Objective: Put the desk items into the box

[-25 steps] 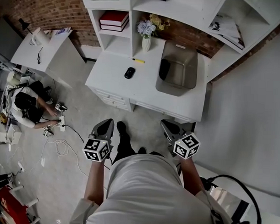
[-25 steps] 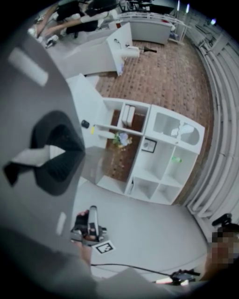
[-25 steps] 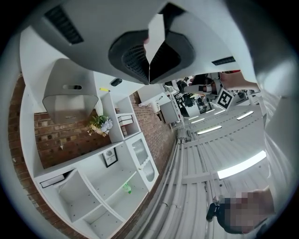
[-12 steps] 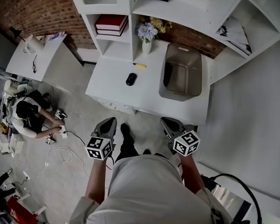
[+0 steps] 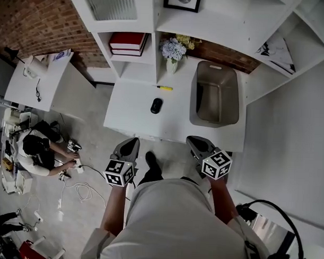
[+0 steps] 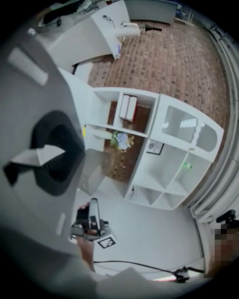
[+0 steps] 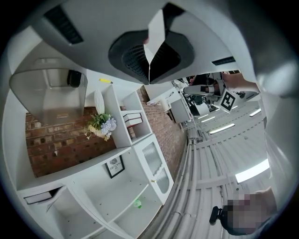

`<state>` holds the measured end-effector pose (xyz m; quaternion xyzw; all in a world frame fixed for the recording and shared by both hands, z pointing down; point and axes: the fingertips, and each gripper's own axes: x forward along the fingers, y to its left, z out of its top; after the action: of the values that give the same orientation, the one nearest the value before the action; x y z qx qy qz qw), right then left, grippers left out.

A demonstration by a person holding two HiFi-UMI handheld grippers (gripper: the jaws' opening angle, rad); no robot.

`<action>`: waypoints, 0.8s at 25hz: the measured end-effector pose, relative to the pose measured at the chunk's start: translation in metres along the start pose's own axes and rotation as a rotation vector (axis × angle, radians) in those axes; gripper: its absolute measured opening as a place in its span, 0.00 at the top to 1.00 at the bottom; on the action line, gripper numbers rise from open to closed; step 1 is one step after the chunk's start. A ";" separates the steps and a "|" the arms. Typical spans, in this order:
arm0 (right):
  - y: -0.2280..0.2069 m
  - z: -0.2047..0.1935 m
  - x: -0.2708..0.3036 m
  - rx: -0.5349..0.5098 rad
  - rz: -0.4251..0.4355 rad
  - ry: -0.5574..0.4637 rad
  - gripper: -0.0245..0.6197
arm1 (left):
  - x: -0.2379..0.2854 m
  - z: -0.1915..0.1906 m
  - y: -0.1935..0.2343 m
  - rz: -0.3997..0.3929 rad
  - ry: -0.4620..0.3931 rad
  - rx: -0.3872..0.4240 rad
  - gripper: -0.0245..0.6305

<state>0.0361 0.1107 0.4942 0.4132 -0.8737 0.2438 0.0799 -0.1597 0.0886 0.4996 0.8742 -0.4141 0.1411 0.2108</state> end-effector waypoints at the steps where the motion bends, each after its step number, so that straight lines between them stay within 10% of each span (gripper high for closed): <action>1: -0.001 0.003 0.008 0.002 -0.005 0.001 0.96 | 0.003 0.003 0.007 -0.008 0.004 0.004 0.96; 20: -0.020 0.029 0.102 -0.007 -0.056 0.061 0.96 | 0.046 0.016 0.067 -0.099 0.061 0.044 0.96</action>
<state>-0.0124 0.0157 0.5109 0.4296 -0.8598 0.2509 0.1149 -0.1824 0.0120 0.5223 0.8933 -0.3606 0.1660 0.2108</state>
